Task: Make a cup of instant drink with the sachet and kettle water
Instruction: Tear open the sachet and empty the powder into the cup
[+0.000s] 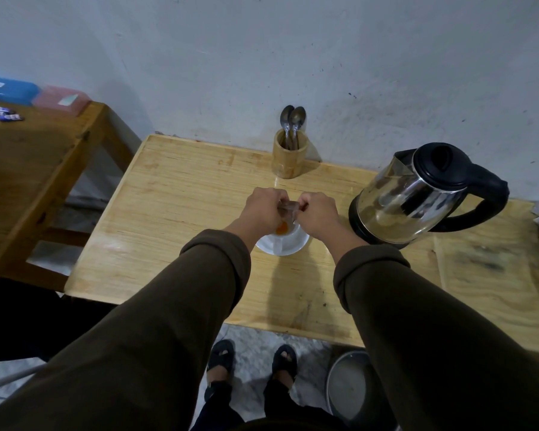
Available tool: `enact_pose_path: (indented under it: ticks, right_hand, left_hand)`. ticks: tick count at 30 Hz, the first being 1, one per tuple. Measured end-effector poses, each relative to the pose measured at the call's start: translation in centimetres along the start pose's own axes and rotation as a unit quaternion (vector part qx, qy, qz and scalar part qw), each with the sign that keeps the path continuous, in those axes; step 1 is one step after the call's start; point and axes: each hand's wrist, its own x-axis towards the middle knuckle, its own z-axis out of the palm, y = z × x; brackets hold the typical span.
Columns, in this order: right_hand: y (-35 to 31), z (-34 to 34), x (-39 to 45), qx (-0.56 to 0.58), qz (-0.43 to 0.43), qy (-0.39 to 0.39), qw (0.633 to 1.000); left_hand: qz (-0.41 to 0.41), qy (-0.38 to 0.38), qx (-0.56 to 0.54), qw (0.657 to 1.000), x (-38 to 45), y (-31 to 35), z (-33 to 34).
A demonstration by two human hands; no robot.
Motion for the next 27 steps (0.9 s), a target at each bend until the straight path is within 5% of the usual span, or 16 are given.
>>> enact_pose_path:
  ticks: [17, 22, 27]
  right_hand:
    - [0.7, -0.5, 0.1, -0.007, 0.009, 0.006, 1.000]
    - [0.6, -0.6, -0.3, 0.023, -0.035, 0.012, 0.999]
    - [-1.5, -1.0, -0.7, 0.116, 0.020, 0.058, 0.991]
  left_hand:
    - [-0.001, -0.004, -0.036, 0.999, -0.5, 0.2, -0.8]
    - [-0.044, 0.039, -0.113, 0.992, -0.5, -0.3, -0.9]
    - [-0.049, 0.154, -0.218, 0.962, -0.9, -0.7, -2.2]
